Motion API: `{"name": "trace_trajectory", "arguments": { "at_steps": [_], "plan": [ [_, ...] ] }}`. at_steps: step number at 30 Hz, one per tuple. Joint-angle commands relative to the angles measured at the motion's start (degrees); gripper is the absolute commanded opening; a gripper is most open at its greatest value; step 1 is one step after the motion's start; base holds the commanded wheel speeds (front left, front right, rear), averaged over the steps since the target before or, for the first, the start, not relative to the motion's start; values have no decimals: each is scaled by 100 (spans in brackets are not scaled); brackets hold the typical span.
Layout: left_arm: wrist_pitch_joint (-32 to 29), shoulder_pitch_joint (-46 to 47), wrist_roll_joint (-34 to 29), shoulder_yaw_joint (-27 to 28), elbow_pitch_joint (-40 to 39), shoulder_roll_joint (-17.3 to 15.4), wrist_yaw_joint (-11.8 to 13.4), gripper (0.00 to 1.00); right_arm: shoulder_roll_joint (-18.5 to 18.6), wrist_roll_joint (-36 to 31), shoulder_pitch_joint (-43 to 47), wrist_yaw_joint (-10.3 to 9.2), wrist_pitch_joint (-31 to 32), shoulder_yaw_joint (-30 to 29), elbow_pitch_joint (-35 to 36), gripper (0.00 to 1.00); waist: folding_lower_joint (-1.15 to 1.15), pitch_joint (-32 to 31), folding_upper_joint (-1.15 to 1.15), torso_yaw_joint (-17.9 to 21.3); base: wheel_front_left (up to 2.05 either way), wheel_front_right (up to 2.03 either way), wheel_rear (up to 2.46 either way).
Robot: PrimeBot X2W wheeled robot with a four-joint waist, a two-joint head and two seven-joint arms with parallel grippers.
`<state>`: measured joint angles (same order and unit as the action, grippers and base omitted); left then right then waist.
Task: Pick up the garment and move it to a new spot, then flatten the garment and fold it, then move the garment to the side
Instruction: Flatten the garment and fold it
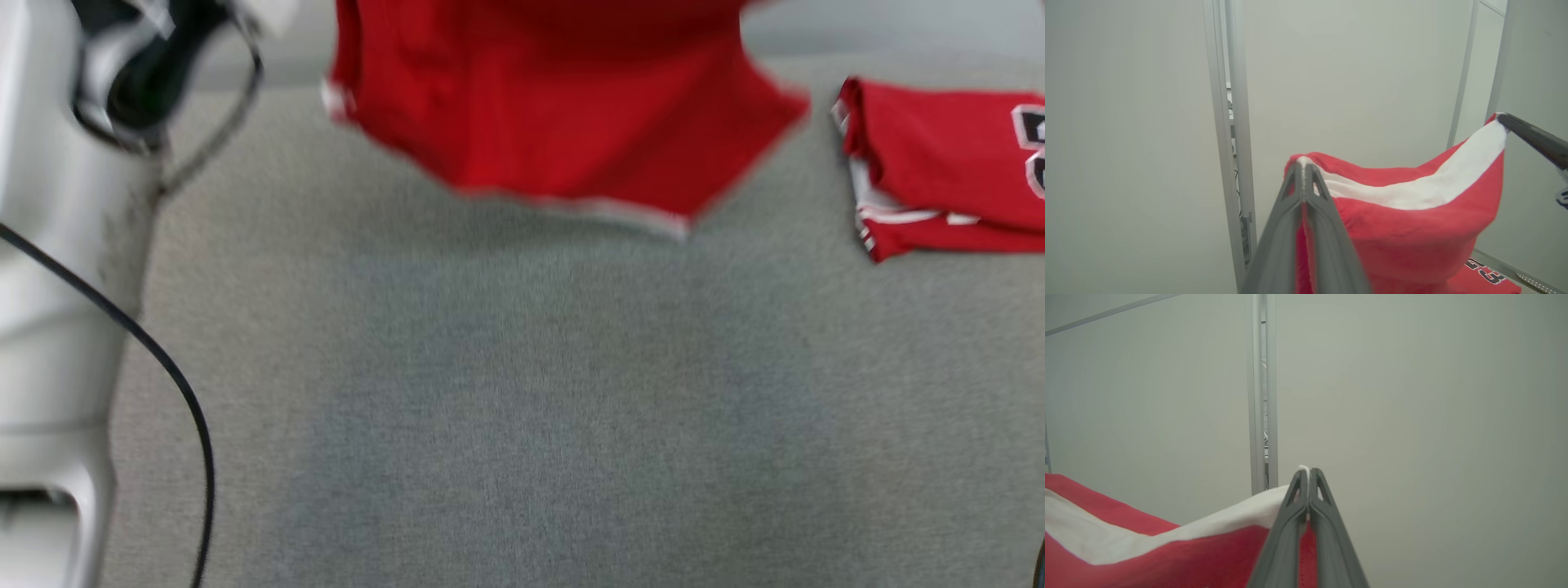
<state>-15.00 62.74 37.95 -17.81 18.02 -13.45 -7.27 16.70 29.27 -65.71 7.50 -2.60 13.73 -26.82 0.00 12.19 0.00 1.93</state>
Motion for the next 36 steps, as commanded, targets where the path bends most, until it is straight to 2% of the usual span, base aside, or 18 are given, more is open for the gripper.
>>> {"name": "trace_trajectory", "arguments": {
  "at_steps": [1, 8, 10, 14, 19, 25, 28, 31, 36],
  "plan": [
    [181, 298, -68, -18, 152, -47, -21, 0, -45, -66, -265, -2, -89, 39, -170, 0, 0, 855, 0, 6, 0, 0, 0],
    [1998, 2125, -496, -597, 1431, -389, -18, 0, -427, -516, -2174, -2, -997, 100, -1530, 0, 0, 2092, 0, 221, 0, 0, 0],
    [2496, 2504, -356, -769, 1681, -392, -19, 0, -543, -620, -2536, -2, -1162, 57, -1803, 0, 0, 2359, 0, 281, 0, 0, 0],
    [2910, 2794, 72, -1330, 1901, -529, -19, 0, -668, -660, -2781, -2, -1266, 18, -2104, 0, 0, 2757, 0, 296, 0, 0, 0],
    [3019, 2065, 970, -2161, 1297, -828, -19, 0, -509, -469, -1949, -2, -1268, 359, -1895, 0, 0, 2898, 0, 129, 0, 0, 0],
    [3019, 356, 1630, -2771, 194, -1426, -20, 0, -11, 363, -504, -2, -1220, 1059, -1893, 0, 0, 2453, 0, 15, 0, 0, 0],
    [3020, -545, 1667, -2862, -313, -1738, -19, 0, 298, 797, 261, -2, -1188, 1271, -1654, 0, 0, 2137, 0, -14, 0, 0, 0],
    [3021, -1413, 1541, -2713, -668, -1896, -19, 0, 594, 1137, 1028, -3, -1200, 1346, -1369, 0, 0, 1805, 0, -25, 0, 0, 0],
    [3022, -2673, 1121, -2427, -992, -1829, -18, 0, 829, 1616, 2340, -4, -1237, 1257, -810, 0, 0, 1206, 0, -34, 0, 0, 0]
  ]
}}
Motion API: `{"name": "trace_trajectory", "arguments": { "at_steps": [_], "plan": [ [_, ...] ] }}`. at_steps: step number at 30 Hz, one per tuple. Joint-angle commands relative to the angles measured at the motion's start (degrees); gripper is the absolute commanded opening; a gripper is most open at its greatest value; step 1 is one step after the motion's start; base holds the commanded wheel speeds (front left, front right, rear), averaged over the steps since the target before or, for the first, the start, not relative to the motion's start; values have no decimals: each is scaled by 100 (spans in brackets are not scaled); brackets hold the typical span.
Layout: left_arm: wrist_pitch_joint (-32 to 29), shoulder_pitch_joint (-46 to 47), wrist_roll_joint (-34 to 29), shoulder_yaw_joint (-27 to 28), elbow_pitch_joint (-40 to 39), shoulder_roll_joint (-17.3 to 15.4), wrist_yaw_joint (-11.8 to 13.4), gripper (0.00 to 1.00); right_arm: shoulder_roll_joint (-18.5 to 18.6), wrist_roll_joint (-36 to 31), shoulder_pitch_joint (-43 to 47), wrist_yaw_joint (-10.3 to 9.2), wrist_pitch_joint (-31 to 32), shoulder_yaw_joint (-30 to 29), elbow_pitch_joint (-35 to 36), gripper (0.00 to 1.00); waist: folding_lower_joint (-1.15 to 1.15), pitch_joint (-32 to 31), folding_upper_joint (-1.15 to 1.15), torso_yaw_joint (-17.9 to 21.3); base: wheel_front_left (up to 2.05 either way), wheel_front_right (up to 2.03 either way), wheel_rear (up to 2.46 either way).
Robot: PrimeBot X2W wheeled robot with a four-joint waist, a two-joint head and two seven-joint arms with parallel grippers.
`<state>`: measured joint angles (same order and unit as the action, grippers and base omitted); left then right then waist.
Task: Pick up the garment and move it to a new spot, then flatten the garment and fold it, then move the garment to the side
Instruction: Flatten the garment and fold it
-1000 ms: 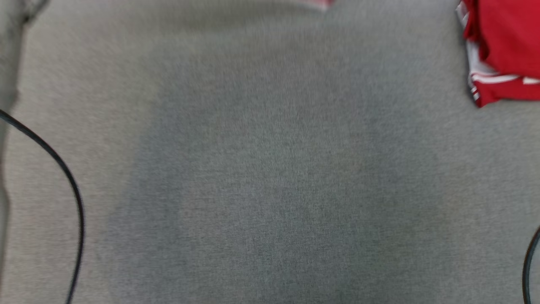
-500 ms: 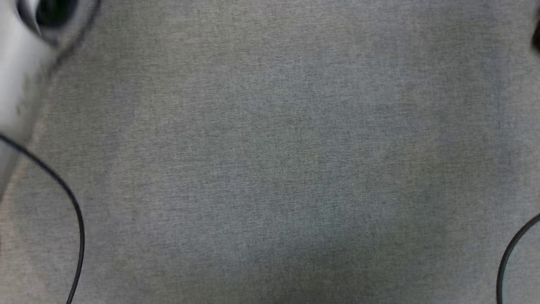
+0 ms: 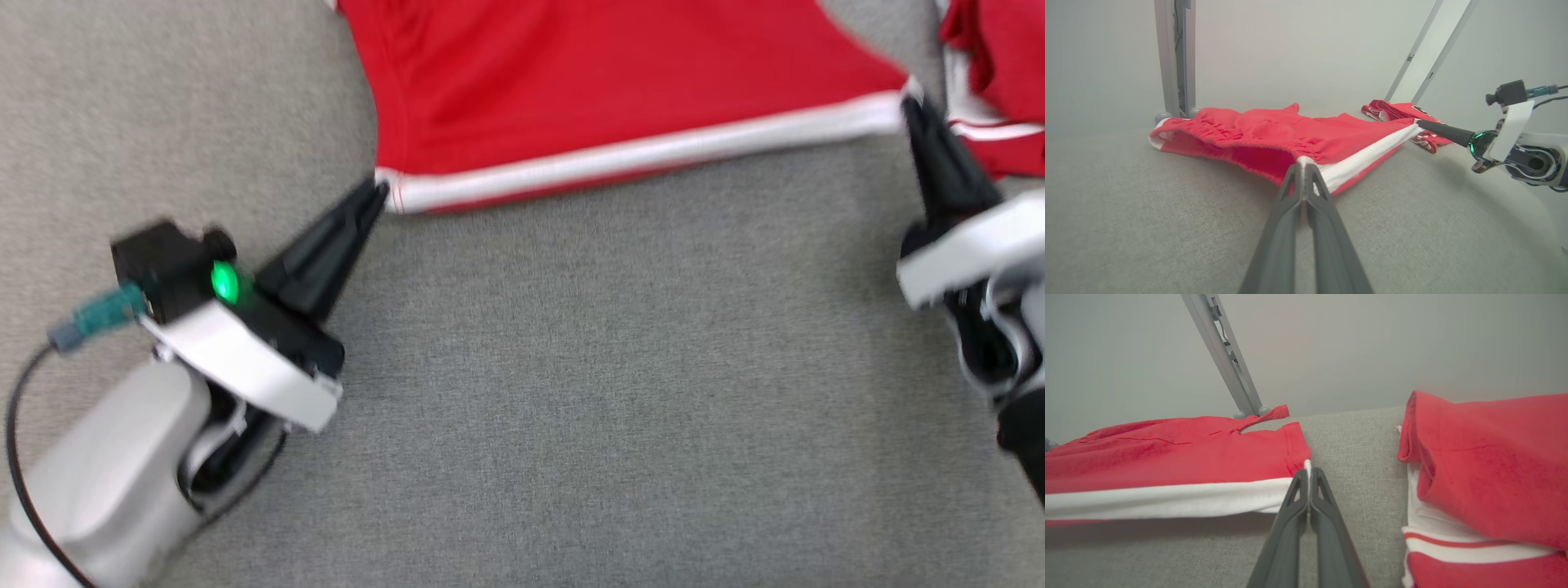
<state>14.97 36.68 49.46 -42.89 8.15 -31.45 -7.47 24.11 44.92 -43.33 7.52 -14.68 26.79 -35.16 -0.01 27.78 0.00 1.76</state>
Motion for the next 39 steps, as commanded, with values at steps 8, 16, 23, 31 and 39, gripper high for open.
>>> {"name": "trace_trajectory", "arguments": {
  "at_steps": [8, 16, 23, 31, 39],
  "plan": [
    [25, -1451, -694, 253, -96, 320, 16, 0, 223, -34, 1720, -5, -58, -332, 827, 0, 1, -1236, 0, -79, 0, 0, 0],
    [25, -2462, -996, 285, -345, 390, 243, 0, 217, -452, 3258, -5, 4, -1038, 1641, 0, 1, -2020, 0, -83, 0, 0, 0],
    [-222, -3171, -913, 153, -1108, 135, 569, 0, 157, -816, 4419, -6, 824, -1827, 2707, 0, 1, -2386, 0, -39, 0, 0, 0],
    [-609, -3242, -612, 123, -1635, 164, 693, 0, -391, -1241, 4683, -4, 2278, -2678, 3844, 0, 1, -2385, 0, -34, 0, 0, 0],
    [-940, -2630, 252, 395, -1096, 794, 580, 0, -942, -2069, 3125, -4, 3158, -2790, 2913, 0, 1, -1920, 0, -284, 0, 0, 0]
  ]
}}
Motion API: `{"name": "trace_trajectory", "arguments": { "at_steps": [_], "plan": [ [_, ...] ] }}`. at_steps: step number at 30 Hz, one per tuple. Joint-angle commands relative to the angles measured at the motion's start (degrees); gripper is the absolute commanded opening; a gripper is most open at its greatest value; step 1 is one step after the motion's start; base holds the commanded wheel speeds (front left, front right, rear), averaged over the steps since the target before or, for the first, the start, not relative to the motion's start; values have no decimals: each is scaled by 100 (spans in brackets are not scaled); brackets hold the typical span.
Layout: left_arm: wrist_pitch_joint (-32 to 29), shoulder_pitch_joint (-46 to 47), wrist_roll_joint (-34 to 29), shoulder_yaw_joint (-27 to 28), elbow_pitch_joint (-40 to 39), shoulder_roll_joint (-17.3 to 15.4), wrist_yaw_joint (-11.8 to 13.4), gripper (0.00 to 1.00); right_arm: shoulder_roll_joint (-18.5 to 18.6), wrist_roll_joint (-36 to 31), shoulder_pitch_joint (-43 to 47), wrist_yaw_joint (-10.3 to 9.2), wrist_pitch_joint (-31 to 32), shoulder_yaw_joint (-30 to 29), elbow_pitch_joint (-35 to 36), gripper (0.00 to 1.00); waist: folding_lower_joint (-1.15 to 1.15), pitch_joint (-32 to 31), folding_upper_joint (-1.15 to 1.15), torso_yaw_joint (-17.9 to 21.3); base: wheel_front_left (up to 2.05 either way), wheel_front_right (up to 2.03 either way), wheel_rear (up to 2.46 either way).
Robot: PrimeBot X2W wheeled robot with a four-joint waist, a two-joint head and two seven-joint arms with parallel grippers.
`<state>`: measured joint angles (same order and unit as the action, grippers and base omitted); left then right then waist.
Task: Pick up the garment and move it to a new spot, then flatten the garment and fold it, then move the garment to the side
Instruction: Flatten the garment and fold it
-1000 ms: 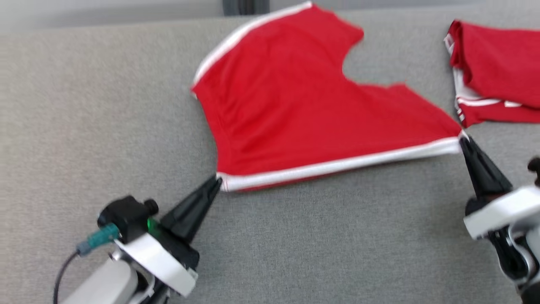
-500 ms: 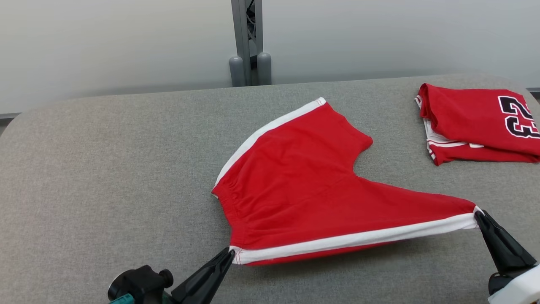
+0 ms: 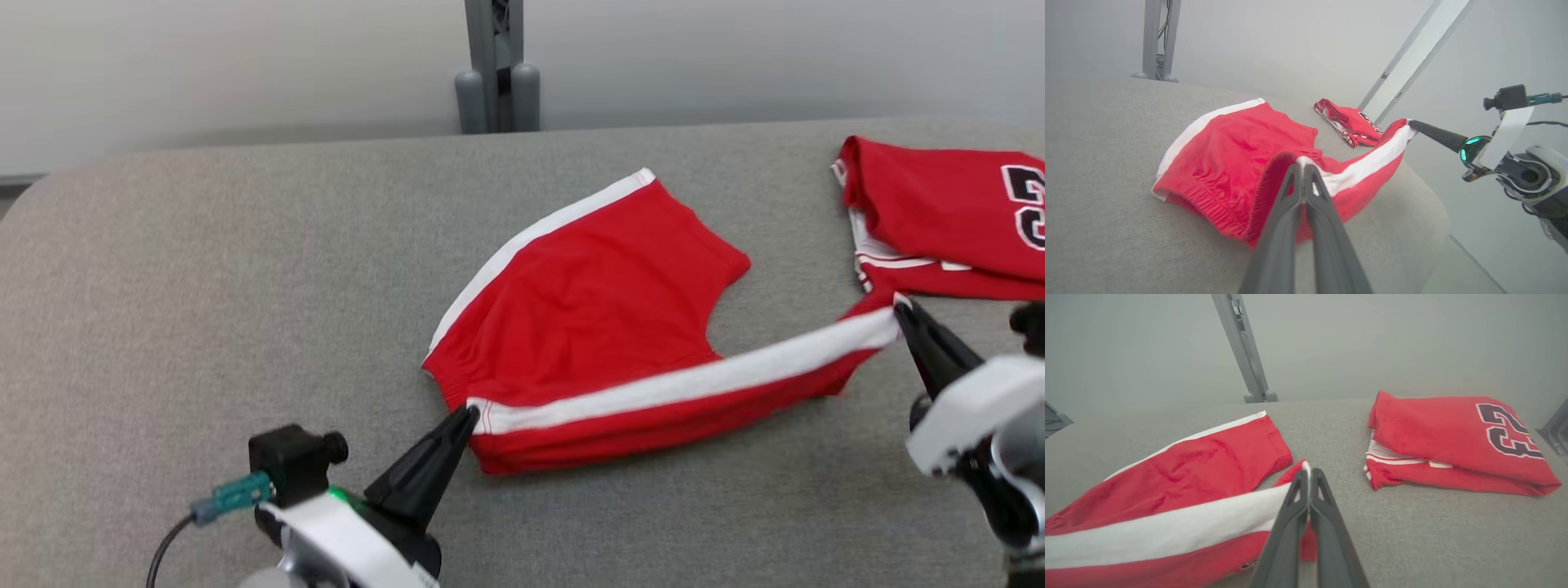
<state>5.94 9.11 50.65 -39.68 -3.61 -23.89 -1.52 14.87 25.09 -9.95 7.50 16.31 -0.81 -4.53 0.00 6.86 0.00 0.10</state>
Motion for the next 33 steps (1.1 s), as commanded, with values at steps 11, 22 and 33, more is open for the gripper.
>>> {"name": "trace_trajectory", "arguments": {
  "at_steps": [11, 22, 33],
  "plan": [
    [-380, 949, 1313, 571, 756, 909, -37, 0, -171, -775, -2510, -2, 118, -65, -2337, 0, 0, 923, 0, -710, 0, 0, 0],
    [-628, 1712, 2050, 996, 1304, 1501, 147, 0, -120, -1178, -4421, -2, -185, 448, -4032, 0, 0, 1748, 0, -1162, 0, 0, 0],
    [-442, 2259, 1654, 861, 1799, 1582, 26, 0, -149, -1551, -5571, -2, -912, 810, -5342, 0, 0, 2133, 0, -1376, 0, 0, 0]
  ]
}}
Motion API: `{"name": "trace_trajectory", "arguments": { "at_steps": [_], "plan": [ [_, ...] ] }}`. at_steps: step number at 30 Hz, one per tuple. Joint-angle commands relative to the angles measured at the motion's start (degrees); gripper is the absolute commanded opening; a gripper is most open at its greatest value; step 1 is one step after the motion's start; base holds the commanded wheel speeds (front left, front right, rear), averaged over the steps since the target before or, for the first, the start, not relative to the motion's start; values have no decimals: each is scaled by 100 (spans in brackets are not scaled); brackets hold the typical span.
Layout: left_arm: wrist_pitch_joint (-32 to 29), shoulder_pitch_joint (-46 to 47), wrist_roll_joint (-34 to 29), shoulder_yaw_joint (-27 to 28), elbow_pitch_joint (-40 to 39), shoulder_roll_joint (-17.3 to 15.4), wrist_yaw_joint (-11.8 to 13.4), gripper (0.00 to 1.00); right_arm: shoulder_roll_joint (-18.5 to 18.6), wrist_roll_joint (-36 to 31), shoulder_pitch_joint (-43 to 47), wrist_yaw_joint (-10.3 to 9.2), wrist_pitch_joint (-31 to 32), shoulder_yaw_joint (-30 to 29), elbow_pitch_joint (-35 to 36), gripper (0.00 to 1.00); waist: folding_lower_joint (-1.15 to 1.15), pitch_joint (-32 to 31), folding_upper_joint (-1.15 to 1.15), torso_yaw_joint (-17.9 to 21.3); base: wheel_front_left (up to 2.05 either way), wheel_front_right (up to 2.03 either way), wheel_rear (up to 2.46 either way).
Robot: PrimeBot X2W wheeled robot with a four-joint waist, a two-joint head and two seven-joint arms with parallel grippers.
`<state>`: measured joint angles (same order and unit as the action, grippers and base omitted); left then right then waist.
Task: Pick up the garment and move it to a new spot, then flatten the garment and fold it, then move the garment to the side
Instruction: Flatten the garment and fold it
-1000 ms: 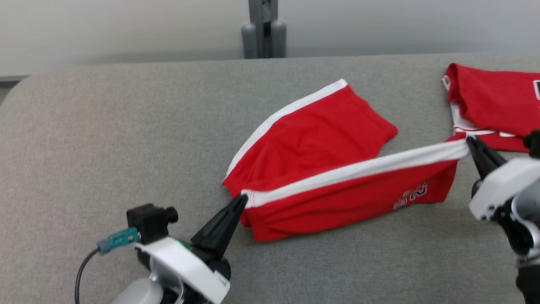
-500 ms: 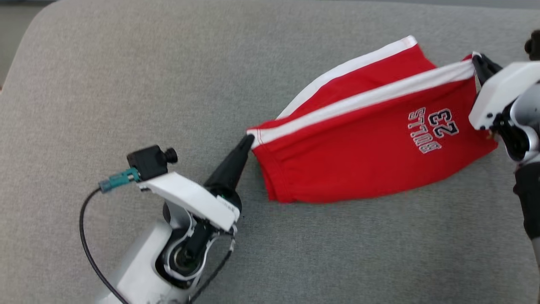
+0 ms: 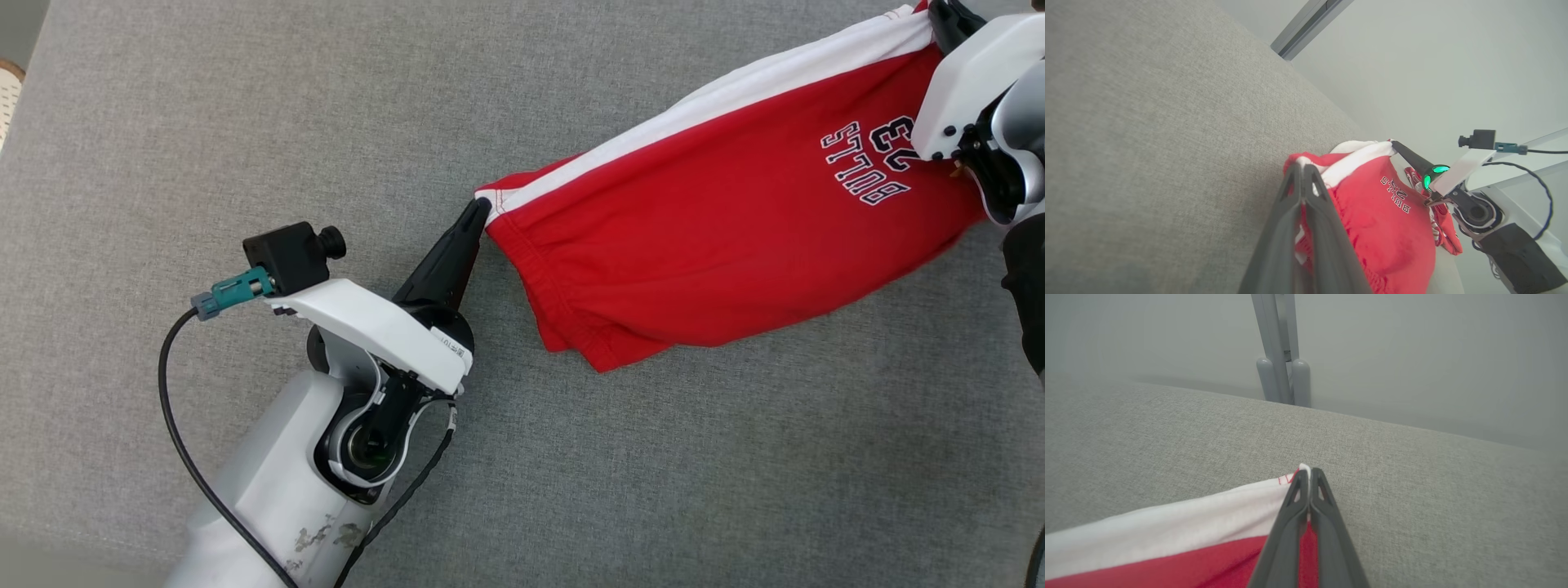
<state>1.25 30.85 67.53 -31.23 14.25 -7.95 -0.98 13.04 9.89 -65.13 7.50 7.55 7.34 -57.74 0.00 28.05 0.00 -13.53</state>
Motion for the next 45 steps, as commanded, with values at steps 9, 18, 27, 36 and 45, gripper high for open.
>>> {"name": "trace_trajectory", "arguments": {
  "at_steps": [9, 18, 27, 36, 45],
  "plan": [
    [205, 189, -347, -101, 292, -76, -6, 69, -135, -78, -266, -2, -802, 167, -617, 100, 0, -79, 0, 127, 0, 0, 0],
    [970, -202, -1247, -257, 409, -416, 471, 100, -386, 239, 294, -2, -1869, 512, -624, 100, 0, -684, 0, 396, 0, 0, 0],
    [1393, -1347, -2965, -256, -350, -858, 1549, 100, -399, 853, 1829, -2, -2280, 957, 71, 100, 0, -1608, 0, 496, 0, 0, 0],
    [1395, -2607, -4130, 164, -1225, -826, 1756, 100, -388, 895, 3302, -2, -2280, 468, 1522, 100, 0, -2100, 0, 403, 0, 0, 0],
    [1396, -3458, -4580, 653, -1616, -513, 1819, 100, -558, 670, 4476, -2, -2283, -51, 2537, 100, 0, -2213, 0, 316, 0, 0, 0]
  ]
}}
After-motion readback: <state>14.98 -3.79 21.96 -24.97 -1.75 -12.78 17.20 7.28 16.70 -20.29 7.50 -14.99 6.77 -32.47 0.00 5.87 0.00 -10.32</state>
